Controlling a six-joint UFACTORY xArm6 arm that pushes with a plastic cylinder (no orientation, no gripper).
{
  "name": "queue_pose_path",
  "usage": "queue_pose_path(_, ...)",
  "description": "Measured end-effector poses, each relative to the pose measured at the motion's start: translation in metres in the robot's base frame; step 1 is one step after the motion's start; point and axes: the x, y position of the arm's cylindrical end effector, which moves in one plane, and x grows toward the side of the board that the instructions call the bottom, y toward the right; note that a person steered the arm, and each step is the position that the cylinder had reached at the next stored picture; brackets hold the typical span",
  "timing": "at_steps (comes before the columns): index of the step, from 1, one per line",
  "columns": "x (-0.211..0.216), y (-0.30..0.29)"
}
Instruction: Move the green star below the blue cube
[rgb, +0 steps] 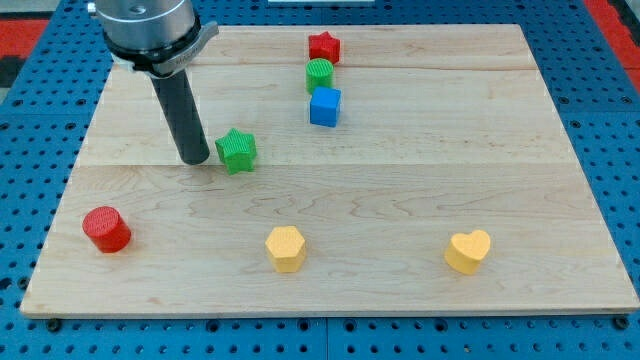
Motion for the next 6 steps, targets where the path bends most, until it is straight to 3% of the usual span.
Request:
queue_pose_path(2, -0.014, 0.078)
queue_pose_path(4, 0.010, 0.101)
queue_pose_path(5, 0.011, 0.103)
queue_pose_path(6, 0.008, 0.053)
